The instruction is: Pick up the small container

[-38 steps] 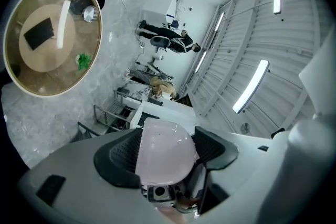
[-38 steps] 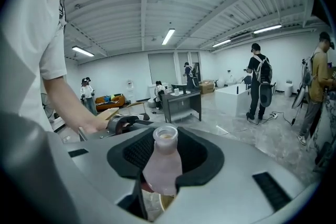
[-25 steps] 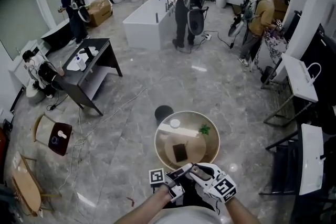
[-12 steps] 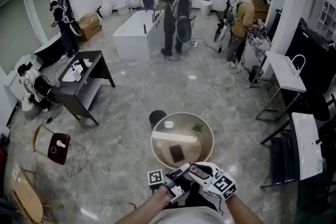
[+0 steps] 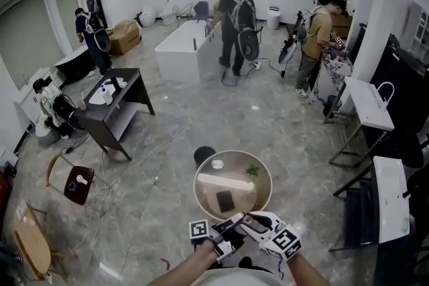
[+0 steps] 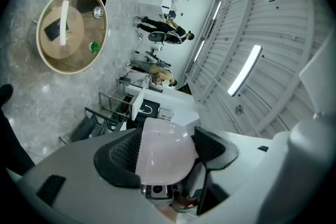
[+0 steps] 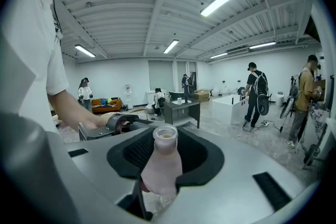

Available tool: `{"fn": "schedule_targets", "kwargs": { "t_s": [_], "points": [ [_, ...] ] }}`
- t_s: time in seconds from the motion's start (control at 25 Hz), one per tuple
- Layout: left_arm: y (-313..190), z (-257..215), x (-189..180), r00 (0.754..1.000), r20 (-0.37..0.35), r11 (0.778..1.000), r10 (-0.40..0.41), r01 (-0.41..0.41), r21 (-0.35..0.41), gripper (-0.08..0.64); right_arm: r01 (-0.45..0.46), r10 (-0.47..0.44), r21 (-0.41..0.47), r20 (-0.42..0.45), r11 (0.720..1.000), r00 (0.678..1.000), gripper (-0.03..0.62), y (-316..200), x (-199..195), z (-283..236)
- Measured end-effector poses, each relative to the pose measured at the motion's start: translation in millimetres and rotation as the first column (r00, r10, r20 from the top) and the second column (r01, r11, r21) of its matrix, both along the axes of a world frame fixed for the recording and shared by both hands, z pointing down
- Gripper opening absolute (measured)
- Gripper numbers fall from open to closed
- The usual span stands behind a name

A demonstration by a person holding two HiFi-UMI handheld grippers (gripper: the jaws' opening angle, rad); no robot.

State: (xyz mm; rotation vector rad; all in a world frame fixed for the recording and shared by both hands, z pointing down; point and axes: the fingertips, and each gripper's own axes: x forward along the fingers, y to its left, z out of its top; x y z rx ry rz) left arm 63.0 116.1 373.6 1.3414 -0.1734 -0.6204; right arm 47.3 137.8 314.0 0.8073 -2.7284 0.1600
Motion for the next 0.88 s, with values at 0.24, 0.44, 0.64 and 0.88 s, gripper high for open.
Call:
{"fn": "schedule_targets", "kwargs": {
  "t_s": [0.24,0.44,0.64,0.88],
  "points": [
    [2.6,-10.3,9.9,1.000,-0.021,1.000,-0.020,0.020,-0.004,0.327,0.026,-0.026,0.009,-0.007,1.000,1.000,0.152,2.7,9.5,-8.4],
    [3.6,-13.0,16.0,0.999,-0.022,0.999,-0.033,0.033,-0.006,0.327,0.039,-0.039,0.017,-0.001,0.999,0.999,0.152,4.0,15.9,-11.1],
    [2.8,-17.6,14.9,0.999,-0.033,0.999,-0.041,0.041,0.008,0.327,0.047,-0.048,0.028,0.009,0.998,0.999,0.152,4.0,15.1,-13.8],
    [-1.4,-18.1,8.8,0.999,-0.020,0.999,-0.049,0.049,0.011,0.325,0.054,-0.055,0.030,0.018,0.998,0.998,0.152,0.0,9.7,-16.2]
  ]
}}
